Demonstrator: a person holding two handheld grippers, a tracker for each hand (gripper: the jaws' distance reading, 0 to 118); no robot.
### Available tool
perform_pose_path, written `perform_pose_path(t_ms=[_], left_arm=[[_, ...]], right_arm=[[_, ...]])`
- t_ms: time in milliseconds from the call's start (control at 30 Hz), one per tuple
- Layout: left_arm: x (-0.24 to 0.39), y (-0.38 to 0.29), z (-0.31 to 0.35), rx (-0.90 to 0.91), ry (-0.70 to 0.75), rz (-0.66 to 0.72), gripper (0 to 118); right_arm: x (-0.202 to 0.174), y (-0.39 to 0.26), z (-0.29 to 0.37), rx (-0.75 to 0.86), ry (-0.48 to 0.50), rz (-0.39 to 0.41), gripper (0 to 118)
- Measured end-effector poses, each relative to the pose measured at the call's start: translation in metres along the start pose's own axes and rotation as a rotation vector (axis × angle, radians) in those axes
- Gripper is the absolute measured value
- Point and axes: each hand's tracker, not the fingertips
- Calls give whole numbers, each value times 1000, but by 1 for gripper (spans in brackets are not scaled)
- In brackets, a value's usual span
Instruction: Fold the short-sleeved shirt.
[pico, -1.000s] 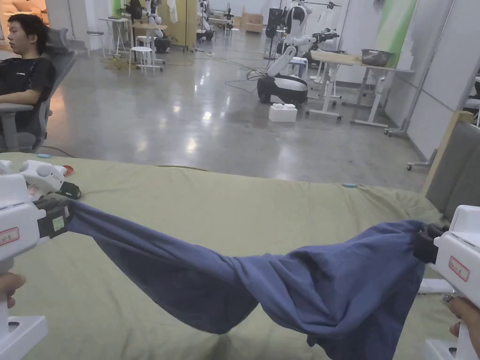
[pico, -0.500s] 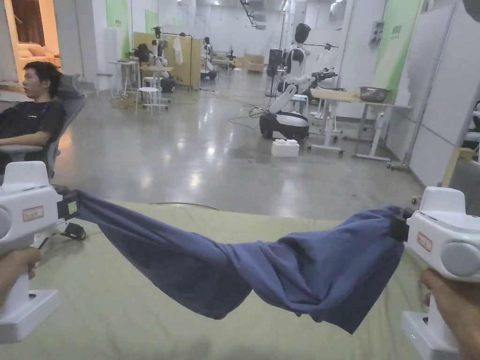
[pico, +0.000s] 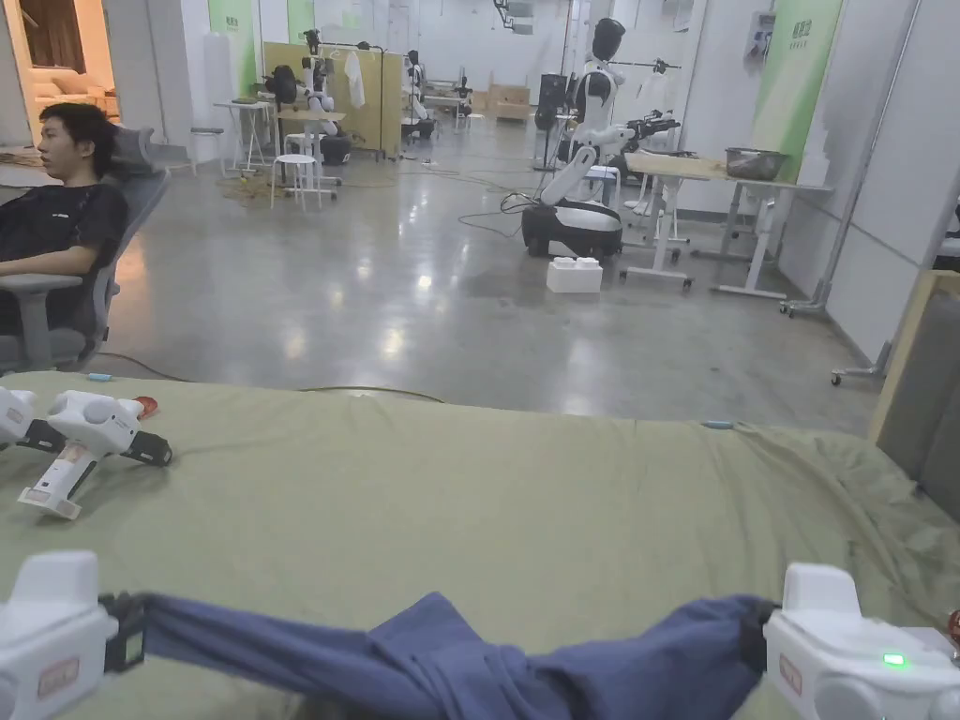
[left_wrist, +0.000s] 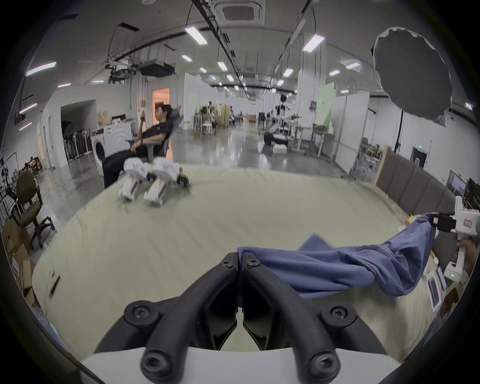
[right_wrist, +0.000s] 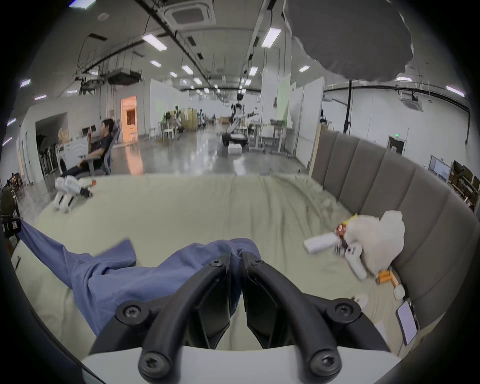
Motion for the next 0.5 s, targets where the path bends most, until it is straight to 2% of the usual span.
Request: perform_pose_path(t_ms=[100,267,400,467,500], left_arm=[[-5,-58,-18,-99,0,21,0],[-11,-118,-31,-196,30,46,0],[-15,-130,-33,-226,30,70,0],[-14,-124,-28,-196,26,77,14],[-8,-119,-23,-171,27,67,31]], right_arm=[[-2,-47,-5,-76,-12,0,6],[-1,-97,-8,-122,-54,16,7],[6,-104,-1,-108,-39,-65,8],[3,-97,9,-60,-51,-44,14],[0,-92,16,-19,-64,-31,20]])
